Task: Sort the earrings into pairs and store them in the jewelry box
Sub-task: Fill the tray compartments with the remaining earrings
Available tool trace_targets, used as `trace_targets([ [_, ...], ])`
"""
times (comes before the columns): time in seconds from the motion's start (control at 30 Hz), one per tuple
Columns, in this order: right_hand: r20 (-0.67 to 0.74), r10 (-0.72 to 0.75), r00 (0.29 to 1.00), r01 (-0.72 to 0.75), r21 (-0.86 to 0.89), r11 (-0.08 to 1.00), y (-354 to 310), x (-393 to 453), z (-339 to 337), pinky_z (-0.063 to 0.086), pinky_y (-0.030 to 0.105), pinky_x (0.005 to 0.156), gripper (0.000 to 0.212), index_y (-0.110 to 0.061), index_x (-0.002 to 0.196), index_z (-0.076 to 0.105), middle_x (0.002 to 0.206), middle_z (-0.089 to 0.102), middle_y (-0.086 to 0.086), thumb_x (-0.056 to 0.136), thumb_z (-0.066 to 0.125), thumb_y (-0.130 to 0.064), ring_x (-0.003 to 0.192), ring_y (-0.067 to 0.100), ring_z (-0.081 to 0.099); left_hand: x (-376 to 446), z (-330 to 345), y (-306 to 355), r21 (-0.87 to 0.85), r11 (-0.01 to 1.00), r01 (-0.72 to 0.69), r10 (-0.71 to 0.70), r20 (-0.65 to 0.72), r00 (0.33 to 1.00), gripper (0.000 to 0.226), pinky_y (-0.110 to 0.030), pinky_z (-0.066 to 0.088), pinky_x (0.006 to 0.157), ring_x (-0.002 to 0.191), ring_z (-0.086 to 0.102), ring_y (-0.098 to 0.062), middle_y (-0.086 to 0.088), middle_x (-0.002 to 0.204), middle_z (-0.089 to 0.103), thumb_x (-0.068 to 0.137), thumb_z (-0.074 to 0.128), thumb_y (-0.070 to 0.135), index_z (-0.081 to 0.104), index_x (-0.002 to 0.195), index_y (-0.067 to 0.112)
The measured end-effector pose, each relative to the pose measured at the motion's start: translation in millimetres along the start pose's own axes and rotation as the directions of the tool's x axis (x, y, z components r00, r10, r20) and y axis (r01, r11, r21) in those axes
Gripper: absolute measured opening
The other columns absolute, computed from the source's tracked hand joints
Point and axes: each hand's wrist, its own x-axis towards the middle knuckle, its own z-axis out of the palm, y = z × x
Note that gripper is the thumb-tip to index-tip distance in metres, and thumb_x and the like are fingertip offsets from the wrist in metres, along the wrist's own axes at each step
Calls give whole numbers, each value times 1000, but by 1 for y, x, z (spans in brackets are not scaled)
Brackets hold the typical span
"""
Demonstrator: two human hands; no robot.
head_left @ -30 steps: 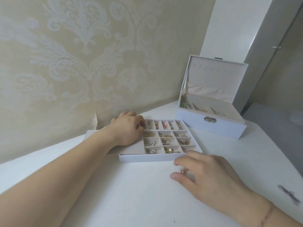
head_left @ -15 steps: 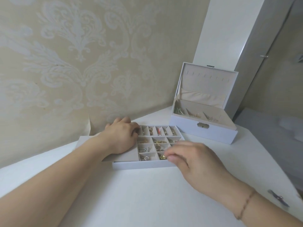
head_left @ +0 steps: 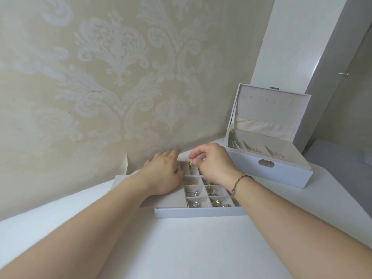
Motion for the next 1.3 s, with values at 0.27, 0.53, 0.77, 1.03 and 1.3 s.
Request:
trace_targets([
  [0.27, 9, -19, 1000, 18, 87, 996, -6, -4, 0, 54, 30, 74, 20, -37, 70, 65, 76, 70, -14, 84, 70, -23, 72, 6, 64, 1, 1, -4, -41, 999, -28, 28, -11, 1000, 43, -44, 36, 100, 125, 40, -25, 0, 134, 49, 93, 42, 26, 39, 136, 27],
  [0.53, -155, -125, 980, 126, -8, 992, 22, -74, -99, 34, 10, 46, 11, -26, 75, 71, 47, 60, -2, 85, 70, -21, 41, 7, 46, 2, 2, -9, -30, 996, -78, 78, -18, 997, 31, -45, 37, 98, 117, 42, -25, 6, 110, 47, 94, 40, 25, 49, 121, 38],
  [0.77, -163, 222, 961, -256, -231, 939, 102, -193, -193, 40, 27, 54, 48, -32, 74, 69, 59, 64, 16, 68, 55, -77, 45, 17, 48, 9, 6, -16, 5, 998, -69, 69, 16, 997, 32, -50, 38, 102, 120, 43, -31, -3, 123, 53, 90, 39, 32, 52, 119, 35],
  [1.03, -177, 240, 955, -297, -511, 807, 151, -252, -197, 51, 30, 58, 43, -49, 80, 58, 50, 57, -18, 68, 43, -87, 52, 0, 55, 9, 6, -14, 5, 998, -68, 68, 19, 998, 58, -53, 39, 100, 116, 46, -33, -6, 119, 55, 69, 23, 48, 54, 116, 36],
  [1.3, -146, 214, 966, -259, -551, 793, 152, -242, -176, 42, 26, 46, 7, -42, 80, 66, 46, 50, -13, 86, 63, -40, 41, 11, 45, 8, 5, -12, -13, 997, -74, 74, 8, 997, 40, -51, 38, 102, 119, 45, -34, -9, 123, 55, 85, 36, 35, 56, 119, 31],
])
